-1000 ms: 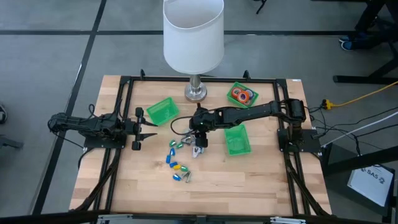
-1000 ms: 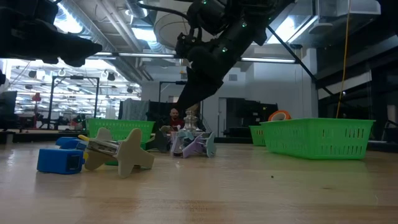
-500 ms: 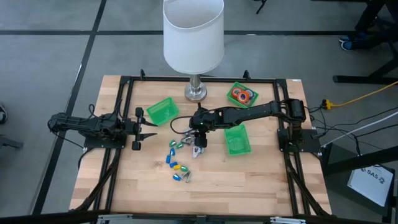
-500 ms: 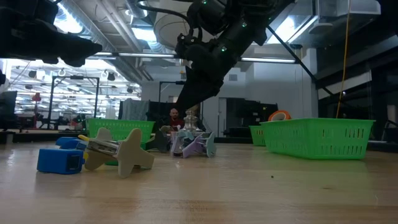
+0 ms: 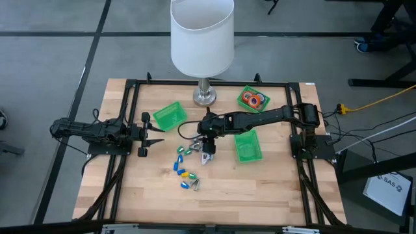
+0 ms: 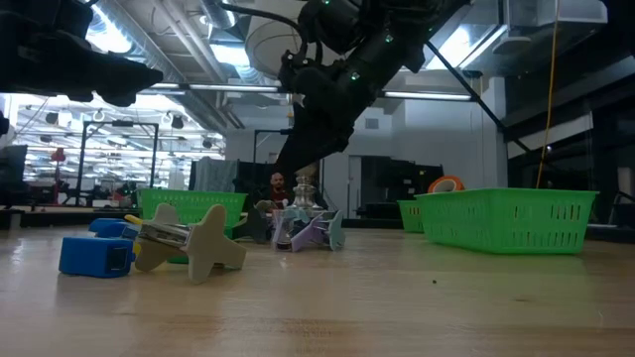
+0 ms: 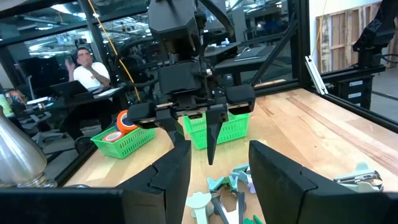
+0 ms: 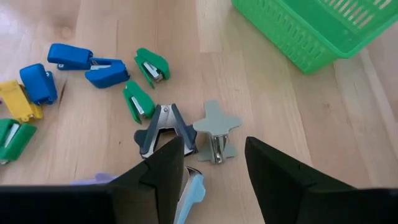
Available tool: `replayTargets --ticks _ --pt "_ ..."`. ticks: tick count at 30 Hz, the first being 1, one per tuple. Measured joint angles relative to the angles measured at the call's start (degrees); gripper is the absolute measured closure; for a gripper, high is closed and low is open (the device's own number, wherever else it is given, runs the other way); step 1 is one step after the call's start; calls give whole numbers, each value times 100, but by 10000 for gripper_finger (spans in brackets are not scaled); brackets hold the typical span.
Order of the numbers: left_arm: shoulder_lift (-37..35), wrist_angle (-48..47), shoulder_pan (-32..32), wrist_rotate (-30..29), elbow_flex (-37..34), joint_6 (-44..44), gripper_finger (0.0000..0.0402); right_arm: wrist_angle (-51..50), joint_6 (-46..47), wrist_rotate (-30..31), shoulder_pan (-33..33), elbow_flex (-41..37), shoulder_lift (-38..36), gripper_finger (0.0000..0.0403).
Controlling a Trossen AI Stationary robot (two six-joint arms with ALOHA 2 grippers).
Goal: Pick and place Stapler, Stapler remover, tape
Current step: Put the purple staple remover into the bottom right green bin
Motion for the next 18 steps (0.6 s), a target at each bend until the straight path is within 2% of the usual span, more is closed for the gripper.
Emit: replayTargets --ticks 18 --pt "0 0 0 0 0 2 245 367 284 -157 55 -2 -2 227"
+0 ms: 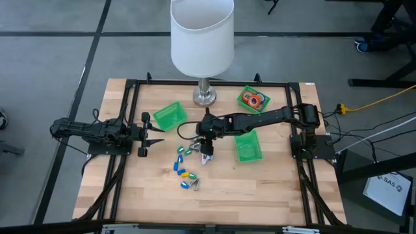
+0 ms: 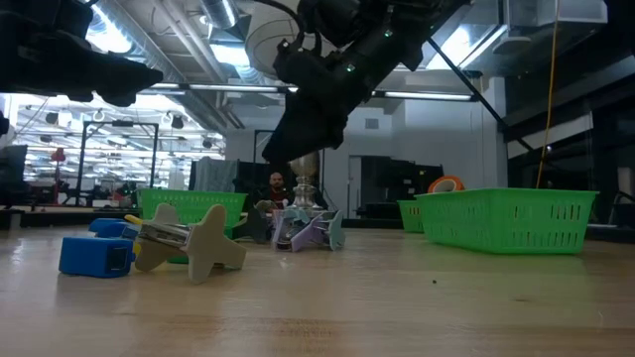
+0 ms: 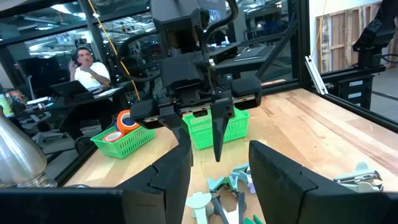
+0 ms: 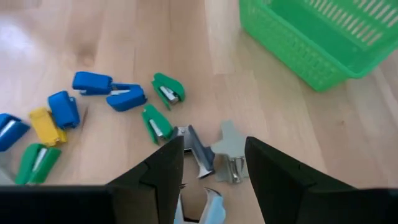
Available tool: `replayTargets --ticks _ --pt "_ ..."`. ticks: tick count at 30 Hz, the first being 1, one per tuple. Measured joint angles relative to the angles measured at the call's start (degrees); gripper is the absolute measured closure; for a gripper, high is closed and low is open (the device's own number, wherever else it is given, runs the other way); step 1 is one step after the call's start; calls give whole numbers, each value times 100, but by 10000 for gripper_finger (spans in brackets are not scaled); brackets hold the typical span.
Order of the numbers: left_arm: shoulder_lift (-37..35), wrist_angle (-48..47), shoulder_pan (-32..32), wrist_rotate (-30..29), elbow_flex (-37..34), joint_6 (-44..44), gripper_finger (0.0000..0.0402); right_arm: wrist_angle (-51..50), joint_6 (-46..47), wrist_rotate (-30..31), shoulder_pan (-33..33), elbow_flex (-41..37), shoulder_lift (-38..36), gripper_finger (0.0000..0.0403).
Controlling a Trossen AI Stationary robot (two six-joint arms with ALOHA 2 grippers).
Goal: Pick and place Stapler, Stapler remover, tape
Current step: Put the purple staple remover into the bottom right green bin
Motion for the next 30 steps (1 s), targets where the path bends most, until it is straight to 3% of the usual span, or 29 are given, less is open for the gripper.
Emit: replayTargets --ticks 16,30 --pt "0 -1 -2 0 2 0 245 -136 -1045 -201 516 0 0 227" --pt "0 -2 0 -1 1 -2 245 -117 -256 -185 873 -347 -2 227"
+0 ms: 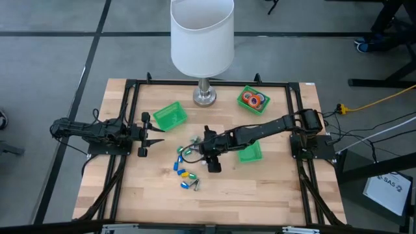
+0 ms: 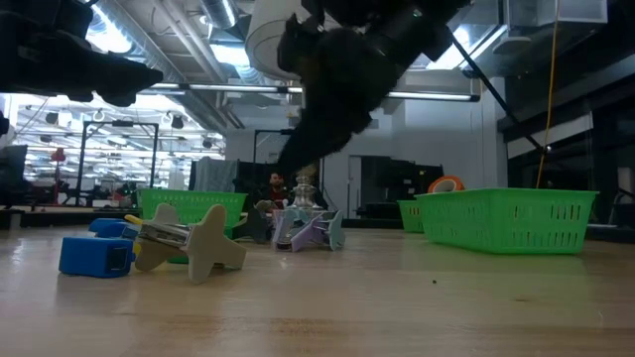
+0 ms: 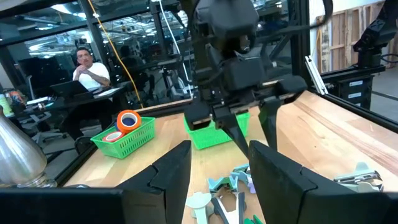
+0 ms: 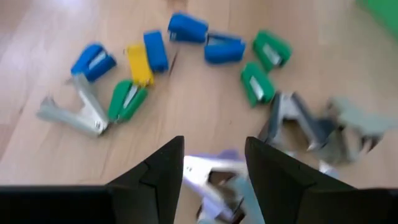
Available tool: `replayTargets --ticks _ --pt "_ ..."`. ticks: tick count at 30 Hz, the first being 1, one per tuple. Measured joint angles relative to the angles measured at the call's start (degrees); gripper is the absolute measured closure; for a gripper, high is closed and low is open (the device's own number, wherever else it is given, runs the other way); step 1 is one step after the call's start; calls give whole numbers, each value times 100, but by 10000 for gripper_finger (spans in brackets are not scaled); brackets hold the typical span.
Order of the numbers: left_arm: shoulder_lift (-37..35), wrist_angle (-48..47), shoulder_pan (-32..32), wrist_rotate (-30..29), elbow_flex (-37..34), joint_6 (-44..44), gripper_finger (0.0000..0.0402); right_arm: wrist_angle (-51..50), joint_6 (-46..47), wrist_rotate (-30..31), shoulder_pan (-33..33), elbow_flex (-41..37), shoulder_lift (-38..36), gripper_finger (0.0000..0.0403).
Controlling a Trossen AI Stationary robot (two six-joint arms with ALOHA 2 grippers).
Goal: Pick and place Stapler, Stapler remover, tape
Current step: Put the purple staple remover into the bottom right green bin
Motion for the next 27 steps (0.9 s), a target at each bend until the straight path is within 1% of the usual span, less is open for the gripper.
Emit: replayTargets --ticks 7,27 --pt "1 1 0 1 -1 2 245 39 441 4 37 -305 0 227" --pt "1 0 0 1 -1 2 245 65 394 17 150 -366 0 227"
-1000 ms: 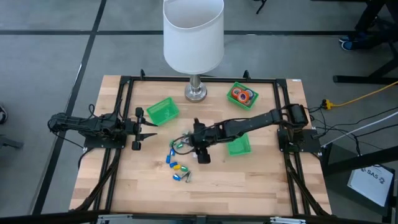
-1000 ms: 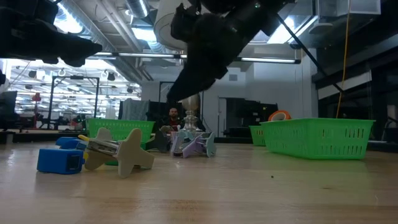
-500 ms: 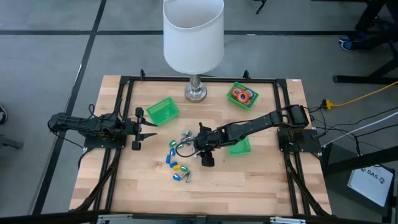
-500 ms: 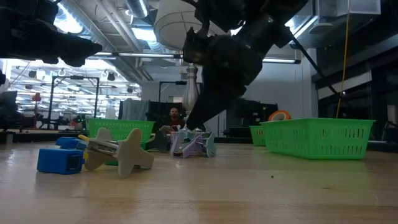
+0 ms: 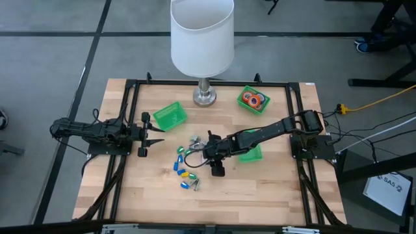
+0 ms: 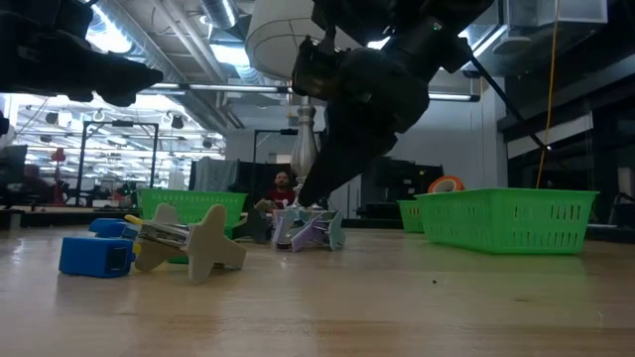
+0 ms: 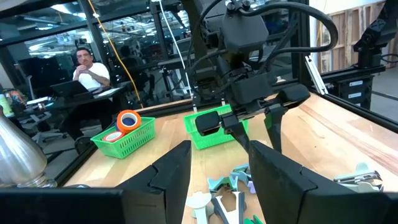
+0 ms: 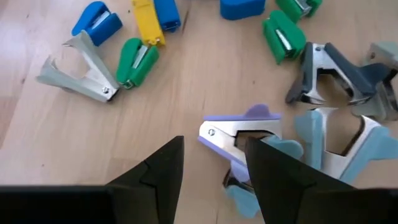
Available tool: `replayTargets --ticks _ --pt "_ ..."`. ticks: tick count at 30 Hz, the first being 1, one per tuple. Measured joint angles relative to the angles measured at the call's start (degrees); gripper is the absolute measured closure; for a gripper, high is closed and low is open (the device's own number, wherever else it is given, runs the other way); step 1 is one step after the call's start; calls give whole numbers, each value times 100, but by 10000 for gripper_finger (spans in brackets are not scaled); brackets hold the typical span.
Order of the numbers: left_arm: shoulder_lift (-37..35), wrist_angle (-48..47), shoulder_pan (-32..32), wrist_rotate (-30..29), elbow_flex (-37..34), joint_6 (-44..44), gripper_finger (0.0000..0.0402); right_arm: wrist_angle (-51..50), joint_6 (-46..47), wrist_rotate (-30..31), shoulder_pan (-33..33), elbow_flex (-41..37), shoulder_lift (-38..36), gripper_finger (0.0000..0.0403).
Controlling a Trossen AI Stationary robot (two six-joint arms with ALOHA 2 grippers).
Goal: Pick and place Stapler, Stapler remover, tape
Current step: Put the purple staple remover into the bottom right green bin
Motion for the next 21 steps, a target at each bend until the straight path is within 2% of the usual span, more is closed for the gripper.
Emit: replayTargets --ticks 5,21 --pt "1 2 0 0 0 0 245 0 -148 327 14 0 0 227" --pt "1 0 0 0 0 -2 245 72 -207 332 16 0 185 227"
